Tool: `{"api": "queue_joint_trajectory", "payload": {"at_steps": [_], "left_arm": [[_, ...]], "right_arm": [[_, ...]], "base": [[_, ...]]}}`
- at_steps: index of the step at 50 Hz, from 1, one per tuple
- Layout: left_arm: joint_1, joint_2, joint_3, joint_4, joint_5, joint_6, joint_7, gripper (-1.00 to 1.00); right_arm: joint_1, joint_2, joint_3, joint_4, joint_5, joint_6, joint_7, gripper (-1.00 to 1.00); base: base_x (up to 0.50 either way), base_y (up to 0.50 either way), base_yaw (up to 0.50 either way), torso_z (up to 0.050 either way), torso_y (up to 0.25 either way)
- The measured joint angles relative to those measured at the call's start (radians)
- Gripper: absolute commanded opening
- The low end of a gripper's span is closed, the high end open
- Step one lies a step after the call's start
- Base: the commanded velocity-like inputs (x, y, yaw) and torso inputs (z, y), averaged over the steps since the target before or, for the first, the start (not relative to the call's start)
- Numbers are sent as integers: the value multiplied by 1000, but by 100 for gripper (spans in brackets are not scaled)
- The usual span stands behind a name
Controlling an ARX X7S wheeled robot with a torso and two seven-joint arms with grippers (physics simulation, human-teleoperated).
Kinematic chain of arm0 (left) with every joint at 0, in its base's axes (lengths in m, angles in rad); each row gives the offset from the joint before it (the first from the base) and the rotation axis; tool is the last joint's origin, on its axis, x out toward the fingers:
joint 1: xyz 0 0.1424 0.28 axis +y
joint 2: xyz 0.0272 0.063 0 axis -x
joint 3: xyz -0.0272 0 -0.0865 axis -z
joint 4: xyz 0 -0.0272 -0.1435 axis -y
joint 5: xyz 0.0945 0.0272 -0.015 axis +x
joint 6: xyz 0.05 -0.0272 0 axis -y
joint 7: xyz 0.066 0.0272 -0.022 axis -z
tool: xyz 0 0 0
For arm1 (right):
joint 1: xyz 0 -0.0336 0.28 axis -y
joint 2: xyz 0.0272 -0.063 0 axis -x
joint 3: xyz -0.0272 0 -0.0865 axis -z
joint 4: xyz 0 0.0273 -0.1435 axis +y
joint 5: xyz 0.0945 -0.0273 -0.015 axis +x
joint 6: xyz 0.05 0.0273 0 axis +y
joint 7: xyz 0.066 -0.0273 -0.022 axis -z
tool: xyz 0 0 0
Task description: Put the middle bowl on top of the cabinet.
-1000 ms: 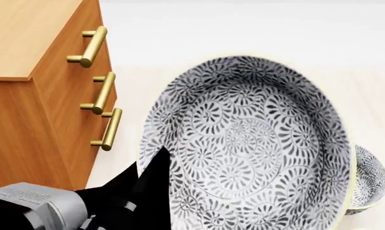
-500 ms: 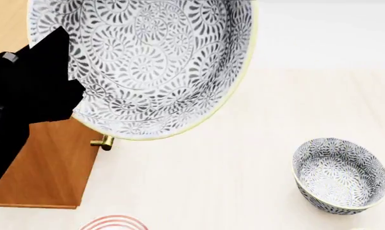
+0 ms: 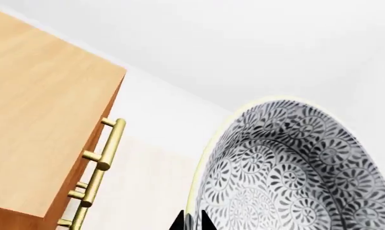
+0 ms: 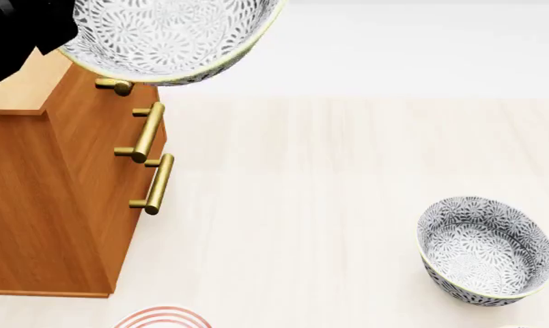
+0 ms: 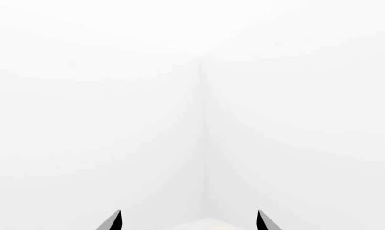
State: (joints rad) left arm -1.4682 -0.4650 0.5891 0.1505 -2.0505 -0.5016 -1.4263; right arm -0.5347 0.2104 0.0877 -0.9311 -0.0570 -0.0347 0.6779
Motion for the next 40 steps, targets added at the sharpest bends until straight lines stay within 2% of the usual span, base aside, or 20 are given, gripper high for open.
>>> {"api": "queue_joint_trajectory", "payload": {"at_steps": [16, 27, 40], "left_arm": [[-156, 1, 62, -421, -32, -12, -39, -100], [-202, -15, 75, -566, -15, 33, -75, -100], [-228, -29, 91, -706, 26, 84, -52, -100]], "right_arm": [[-6, 13, 16, 11, 21, -19, 10, 100], [-17, 17, 22, 10, 26, -29, 19, 100], [-30, 25, 32, 14, 34, -46, 26, 100]], "base": [[0, 0, 0, 0, 0], [0, 0, 0, 0, 1], [0, 0, 0, 0, 0]]}}
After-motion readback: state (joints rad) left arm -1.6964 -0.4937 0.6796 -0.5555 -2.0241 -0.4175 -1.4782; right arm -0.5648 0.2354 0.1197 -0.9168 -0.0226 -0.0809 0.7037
